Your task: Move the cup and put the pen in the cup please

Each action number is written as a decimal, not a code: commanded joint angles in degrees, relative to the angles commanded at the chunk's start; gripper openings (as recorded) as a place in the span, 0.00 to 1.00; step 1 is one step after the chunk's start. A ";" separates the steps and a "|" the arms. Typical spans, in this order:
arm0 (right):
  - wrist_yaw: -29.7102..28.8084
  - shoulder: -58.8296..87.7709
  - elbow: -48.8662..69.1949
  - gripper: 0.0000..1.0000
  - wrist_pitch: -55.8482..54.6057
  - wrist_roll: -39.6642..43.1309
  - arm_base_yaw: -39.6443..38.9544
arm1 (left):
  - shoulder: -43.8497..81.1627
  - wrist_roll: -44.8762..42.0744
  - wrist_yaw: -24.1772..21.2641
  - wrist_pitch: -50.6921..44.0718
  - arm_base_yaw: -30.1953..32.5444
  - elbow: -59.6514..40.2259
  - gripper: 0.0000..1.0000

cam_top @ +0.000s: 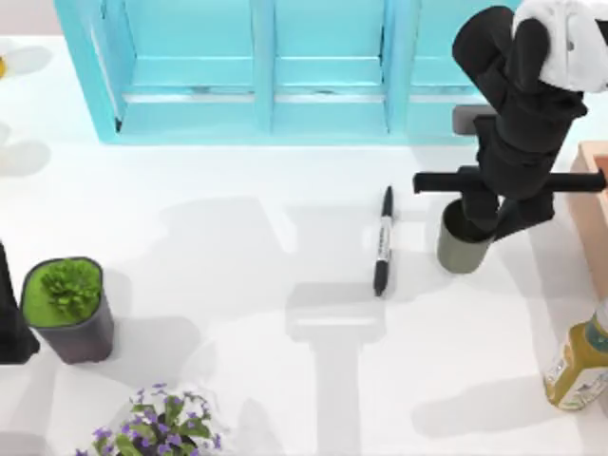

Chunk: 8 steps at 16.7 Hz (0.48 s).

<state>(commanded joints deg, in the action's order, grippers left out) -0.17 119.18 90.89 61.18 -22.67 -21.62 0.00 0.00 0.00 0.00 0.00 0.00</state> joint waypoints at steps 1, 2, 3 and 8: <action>0.02 0.14 -0.36 0.00 -0.41 -0.04 -0.06 | 0.00 0.00 0.00 0.00 0.00 0.00 1.00; 0.02 0.14 -0.37 0.00 -0.42 -0.04 -0.06 | 0.00 0.00 0.00 0.00 0.00 0.00 1.00; 0.02 0.14 -0.37 0.00 -0.42 -0.04 -0.06 | 0.00 0.00 0.00 0.00 0.00 0.00 1.00; 0.02 0.14 -0.37 0.30 -0.42 -0.04 -0.06 | 0.00 0.00 0.00 0.00 0.00 0.00 1.00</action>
<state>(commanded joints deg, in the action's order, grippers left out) -0.15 119.32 90.53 60.76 -22.71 -21.68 0.00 0.00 0.00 0.00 0.00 0.00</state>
